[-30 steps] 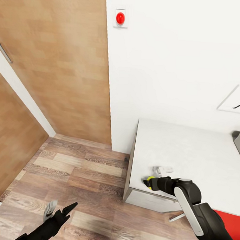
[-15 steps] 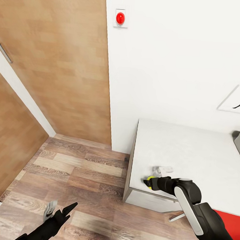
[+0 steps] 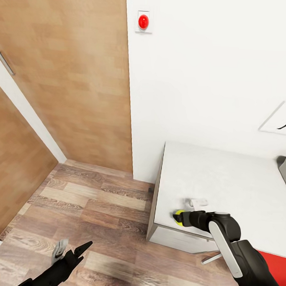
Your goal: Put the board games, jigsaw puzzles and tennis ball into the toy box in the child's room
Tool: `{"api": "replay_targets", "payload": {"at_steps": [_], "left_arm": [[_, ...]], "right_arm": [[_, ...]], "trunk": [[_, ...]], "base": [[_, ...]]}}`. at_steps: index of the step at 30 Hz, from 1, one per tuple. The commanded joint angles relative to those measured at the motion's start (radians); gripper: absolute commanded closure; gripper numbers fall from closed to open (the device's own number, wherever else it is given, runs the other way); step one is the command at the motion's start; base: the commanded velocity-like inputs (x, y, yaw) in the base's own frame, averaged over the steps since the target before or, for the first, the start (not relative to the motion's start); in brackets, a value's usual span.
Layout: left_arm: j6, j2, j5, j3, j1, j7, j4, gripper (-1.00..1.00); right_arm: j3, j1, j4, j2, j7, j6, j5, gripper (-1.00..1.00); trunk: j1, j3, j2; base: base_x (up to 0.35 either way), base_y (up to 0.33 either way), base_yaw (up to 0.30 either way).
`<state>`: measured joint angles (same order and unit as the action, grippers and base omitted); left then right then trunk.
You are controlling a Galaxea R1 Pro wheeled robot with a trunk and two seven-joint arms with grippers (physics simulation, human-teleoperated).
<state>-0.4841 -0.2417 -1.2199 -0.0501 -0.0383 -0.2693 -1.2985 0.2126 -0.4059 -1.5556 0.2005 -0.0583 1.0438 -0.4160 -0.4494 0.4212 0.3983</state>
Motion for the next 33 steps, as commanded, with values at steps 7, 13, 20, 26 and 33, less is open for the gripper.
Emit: {"api": "replay_targets", "payload": {"at_steps": [7, 13, 20, 26, 33], "left_arm": [[-0.004, -0.001, -0.007, -0.001, 0.000, 0.001, -0.001, -1.00], [-0.004, -0.001, -0.007, -0.001, 0.000, 0.001, -0.001, -1.00], [-0.004, -0.001, -0.007, -0.001, 0.000, 0.001, -0.001, -1.00], [-0.004, -0.001, -0.007, -0.001, 0.000, 0.001, -0.001, -1.00], [-0.004, -0.001, -0.007, -0.001, 0.000, 0.001, -0.001, -1.00]], "right_arm": [[0.000, -0.004, 0.016, 0.001, -0.006, 0.003, -0.006, -1.00], [0.004, -0.004, 0.022, 0.000, -0.006, 0.003, -0.006, -1.00], [0.012, -0.004, 0.024, -0.001, -0.006, 0.003, -0.006, -1.00], [0.017, -0.003, 0.024, -0.004, -0.006, 0.003, -0.006, -1.00], [0.018, -0.001, 0.025, -0.005, -0.006, 0.003, -0.005, -1.00]], "trunk": [[-0.001, 0.001, 0.002], [-0.001, 0.001, 0.002], [-0.001, 0.001, 0.002], [-0.001, 0.001, 0.002], [-0.001, 0.001, 0.002]], "base": [[0.000, 0.000, 0.000], [0.000, 0.000, 0.000], [0.000, 0.000, 0.000], [0.000, 0.000, 0.000], [0.000, 0.000, 0.000]]}}
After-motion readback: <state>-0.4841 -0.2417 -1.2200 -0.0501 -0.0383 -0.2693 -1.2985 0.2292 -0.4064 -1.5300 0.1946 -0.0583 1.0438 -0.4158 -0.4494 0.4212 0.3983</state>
